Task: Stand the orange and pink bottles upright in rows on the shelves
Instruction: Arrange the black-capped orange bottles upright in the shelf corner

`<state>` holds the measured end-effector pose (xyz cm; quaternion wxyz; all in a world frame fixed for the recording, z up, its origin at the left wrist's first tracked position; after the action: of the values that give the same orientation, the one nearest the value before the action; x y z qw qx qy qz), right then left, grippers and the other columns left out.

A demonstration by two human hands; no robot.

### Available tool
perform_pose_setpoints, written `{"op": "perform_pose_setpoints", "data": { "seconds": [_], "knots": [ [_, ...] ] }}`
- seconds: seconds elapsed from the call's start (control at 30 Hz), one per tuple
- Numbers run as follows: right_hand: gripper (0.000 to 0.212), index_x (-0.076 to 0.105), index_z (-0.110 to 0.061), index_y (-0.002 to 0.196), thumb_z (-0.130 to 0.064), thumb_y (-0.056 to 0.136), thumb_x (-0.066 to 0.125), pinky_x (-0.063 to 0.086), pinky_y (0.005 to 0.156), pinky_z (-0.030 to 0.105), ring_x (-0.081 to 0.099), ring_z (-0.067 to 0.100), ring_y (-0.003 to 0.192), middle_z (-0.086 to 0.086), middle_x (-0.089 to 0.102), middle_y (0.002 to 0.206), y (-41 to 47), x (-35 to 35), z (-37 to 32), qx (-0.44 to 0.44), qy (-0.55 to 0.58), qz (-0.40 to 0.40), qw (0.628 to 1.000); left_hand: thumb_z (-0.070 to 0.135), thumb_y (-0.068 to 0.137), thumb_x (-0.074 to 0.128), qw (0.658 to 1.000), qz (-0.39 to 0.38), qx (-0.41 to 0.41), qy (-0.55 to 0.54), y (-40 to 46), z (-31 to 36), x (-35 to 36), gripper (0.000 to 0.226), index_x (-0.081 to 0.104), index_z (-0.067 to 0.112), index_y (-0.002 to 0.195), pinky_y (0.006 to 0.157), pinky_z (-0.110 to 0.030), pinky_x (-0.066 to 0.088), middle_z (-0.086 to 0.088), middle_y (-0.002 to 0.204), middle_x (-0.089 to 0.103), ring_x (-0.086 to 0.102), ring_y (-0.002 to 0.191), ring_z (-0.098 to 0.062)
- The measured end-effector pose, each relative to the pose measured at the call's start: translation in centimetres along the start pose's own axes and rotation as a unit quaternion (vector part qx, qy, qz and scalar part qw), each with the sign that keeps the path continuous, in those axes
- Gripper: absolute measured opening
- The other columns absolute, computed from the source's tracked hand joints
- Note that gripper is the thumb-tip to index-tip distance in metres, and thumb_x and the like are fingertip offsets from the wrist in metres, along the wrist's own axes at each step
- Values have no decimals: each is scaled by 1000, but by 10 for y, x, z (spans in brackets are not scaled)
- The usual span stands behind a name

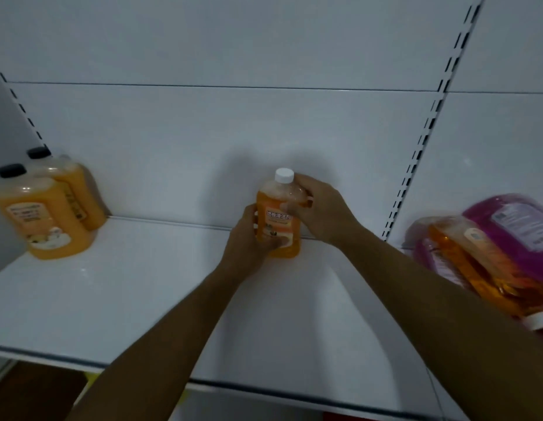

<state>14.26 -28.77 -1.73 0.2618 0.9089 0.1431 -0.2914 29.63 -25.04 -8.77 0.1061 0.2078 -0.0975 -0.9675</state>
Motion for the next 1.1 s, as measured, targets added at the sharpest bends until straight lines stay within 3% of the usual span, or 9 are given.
{"op": "perform_pose_setpoints", "data": {
  "seconds": [0.17, 0.33, 0.5, 0.57, 0.67, 0.73, 0.83, 0.97, 1.1],
  "knots": [
    [55, 51, -15, 136, -22, 85, 70, 42, 100, 30, 50, 19, 115, 3, 50, 127, 17, 18, 4, -11, -55, 2, 998, 27, 72, 83, 999, 38, -15, 10, 8, -12, -9, 74, 41, 19, 133, 87, -35, 53, 8, 116, 57, 60, 105, -16],
    [58, 52, -16, 136, -21, 82, 73, 40, 94, 24, 48, 15, 107, -1, 42, 114, 25, 22, 8, -6, -78, 46, 996, 41, 67, 81, 998, 34, -45, 19, 17, -15, -3, 80, 41, 16, 132, 89, -38, 53, 3, 120, 57, 60, 105, -18],
    [47, 59, -8, 115, -15, 73, 79, 49, 91, 33, 54, 17, 104, 5, 53, 119, 21, 26, 15, 4, -51, 110, 993, 46, 71, 74, 996, 22, -58, 66, 19, -16, 2, 65, 44, 16, 119, 85, -43, 54, -2, 116, 60, 62, 101, -22],
    [46, 58, -9, 116, -18, 75, 77, 46, 89, 29, 54, 17, 105, 4, 52, 120, 19, 28, 13, 5, -79, 117, 990, 39, 79, 74, 994, 10, -66, 83, 21, -20, 1, 56, 45, 12, 119, 81, -37, 52, -2, 114, 60, 61, 98, -21],
    [59, 52, -13, 129, -25, 76, 76, 47, 96, 39, 52, 21, 115, 5, 50, 130, 9, 23, 11, 19, -105, 102, 989, 35, 84, 71, 985, 10, -98, 139, 19, -21, -4, 43, 49, 11, 112, 70, -28, 44, -2, 105, 59, 59, 94, -21],
    [70, 45, -14, 138, -27, 77, 77, 45, 100, 40, 50, 22, 120, 7, 48, 135, -8, 10, 17, 48, -101, 100, 989, 35, 82, 72, 976, 43, -95, 190, 10, -21, -7, 39, 47, 12, 100, 62, -27, 38, -5, 98, 56, 57, 88, -23],
    [67, 42, -18, 140, -32, 83, 73, 43, 102, 38, 48, 18, 123, 5, 48, 135, -46, -20, 30, 95, -130, 96, 982, 36, 84, 71, 963, 61, -65, 255, -15, -16, -1, 34, 46, 15, 92, 66, -30, 38, -3, 90, 53, 53, 82, -22],
    [55, 48, -17, 135, -30, 86, 69, 40, 102, 34, 49, 20, 122, 5, 51, 134, -101, -75, 38, 113, -182, 94, 972, 37, 85, 70, 964, -3, -22, 264, -43, 13, 38, 28, 52, 17, 94, 68, -31, 44, 1, 86, 58, 58, 79, -18],
    [44, 53, -15, 127, -26, 86, 66, 44, 94, 36, 53, 23, 112, 7, 56, 123, -155, -139, 35, 111, -222, 112, 962, 37, 83, 72, 974, -61, 19, 217, -70, 58, 104, 32, 57, 17, 103, 77, -36, 53, 3, 92, 64, 62, 84, -17]
  ]
}}
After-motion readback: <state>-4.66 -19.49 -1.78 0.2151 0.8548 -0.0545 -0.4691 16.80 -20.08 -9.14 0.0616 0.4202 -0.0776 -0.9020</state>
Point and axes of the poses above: each hand's wrist, its own y-axis towards the middle knuckle, its own x-axis out of the palm, z = x × y, the point moved 1 cm from there along y, towards the middle knuckle
